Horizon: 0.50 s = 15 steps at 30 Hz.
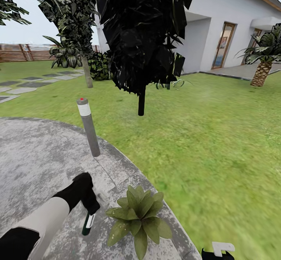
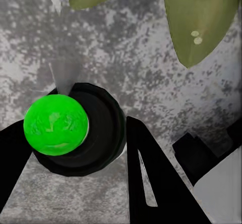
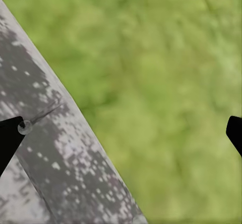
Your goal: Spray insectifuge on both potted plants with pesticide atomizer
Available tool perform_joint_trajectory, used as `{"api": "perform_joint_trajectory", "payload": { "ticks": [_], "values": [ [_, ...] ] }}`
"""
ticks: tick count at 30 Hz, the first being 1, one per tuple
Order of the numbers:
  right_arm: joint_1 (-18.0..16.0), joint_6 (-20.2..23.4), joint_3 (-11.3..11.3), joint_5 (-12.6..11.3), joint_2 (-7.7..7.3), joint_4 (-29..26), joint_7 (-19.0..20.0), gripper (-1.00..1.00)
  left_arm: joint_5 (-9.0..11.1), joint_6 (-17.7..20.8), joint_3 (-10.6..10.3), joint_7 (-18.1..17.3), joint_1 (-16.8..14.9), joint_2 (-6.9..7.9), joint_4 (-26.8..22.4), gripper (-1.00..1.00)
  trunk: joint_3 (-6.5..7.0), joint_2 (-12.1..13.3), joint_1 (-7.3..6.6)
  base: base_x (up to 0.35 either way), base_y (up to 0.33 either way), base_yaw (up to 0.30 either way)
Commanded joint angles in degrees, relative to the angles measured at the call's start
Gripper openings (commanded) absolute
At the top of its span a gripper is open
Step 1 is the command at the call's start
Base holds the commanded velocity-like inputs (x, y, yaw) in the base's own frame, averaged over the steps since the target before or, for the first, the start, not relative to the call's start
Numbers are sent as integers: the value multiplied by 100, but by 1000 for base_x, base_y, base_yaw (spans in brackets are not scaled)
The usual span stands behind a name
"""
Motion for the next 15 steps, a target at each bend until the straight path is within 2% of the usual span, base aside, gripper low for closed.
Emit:
{"api": "perform_joint_trajectory", "payload": {
  "ticks": [1,7,9,12,15],
  "values": [
    [-3,-18,50,-49,0,4,-12,100,-35,82,-31,-104,-24,-2,-15,-100,-5,-2,-1,0,0,0],
    [-3,-26,54,-57,8,-4,-12,100,-38,74,-55,-178,41,154,65,-100,-5,-2,-1,0,0,1],
    [-3,-25,53,-57,8,-5,-12,100,-121,55,-57,-185,59,200,77,-100,-5,-2,-1,0,0,136],
    [-6,-26,49,-58,6,-5,-12,100,-169,57,-35,-188,66,171,77,-100,-5,-2,-1,0,-2,241],
    [-6,-25,49,-58,1,-5,-12,100,-181,71,-16,-182,67,127,72,-100,-5,-2,-1,0,-175,207]
  ]
}}
